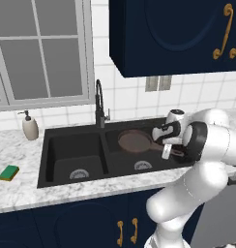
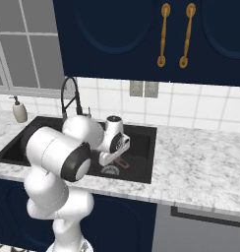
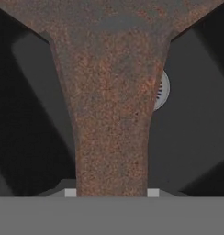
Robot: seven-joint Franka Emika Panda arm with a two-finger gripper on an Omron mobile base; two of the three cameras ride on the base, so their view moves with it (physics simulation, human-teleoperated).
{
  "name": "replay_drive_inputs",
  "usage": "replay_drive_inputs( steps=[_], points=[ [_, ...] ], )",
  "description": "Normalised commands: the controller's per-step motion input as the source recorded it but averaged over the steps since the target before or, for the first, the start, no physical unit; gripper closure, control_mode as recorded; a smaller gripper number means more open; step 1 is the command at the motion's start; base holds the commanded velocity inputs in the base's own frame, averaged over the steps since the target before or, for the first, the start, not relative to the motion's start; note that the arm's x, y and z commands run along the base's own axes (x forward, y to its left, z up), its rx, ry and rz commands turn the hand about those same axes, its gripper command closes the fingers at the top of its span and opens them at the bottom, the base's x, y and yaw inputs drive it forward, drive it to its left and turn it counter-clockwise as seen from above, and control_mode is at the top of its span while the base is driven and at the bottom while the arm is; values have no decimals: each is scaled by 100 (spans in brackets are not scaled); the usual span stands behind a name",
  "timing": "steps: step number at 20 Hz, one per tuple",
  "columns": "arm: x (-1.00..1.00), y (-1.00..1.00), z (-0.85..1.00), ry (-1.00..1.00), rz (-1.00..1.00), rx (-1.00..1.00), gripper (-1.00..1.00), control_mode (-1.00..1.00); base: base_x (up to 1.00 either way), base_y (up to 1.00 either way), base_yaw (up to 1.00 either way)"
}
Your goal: Pick the pan and sponge and place them into the sink. Then turn on the water.
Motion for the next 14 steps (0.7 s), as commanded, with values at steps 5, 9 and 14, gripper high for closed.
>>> replay_drive_inputs(
  steps=[5,9,14],
  points=[
    [33,0,-47,7,3,0,100,-100,0,0,0],
    [15,0,-54,5,6,0,100,-100,0,0,0],
    [21,0,-52,1,7,0,100,-100,0,0,0]
  ],
)
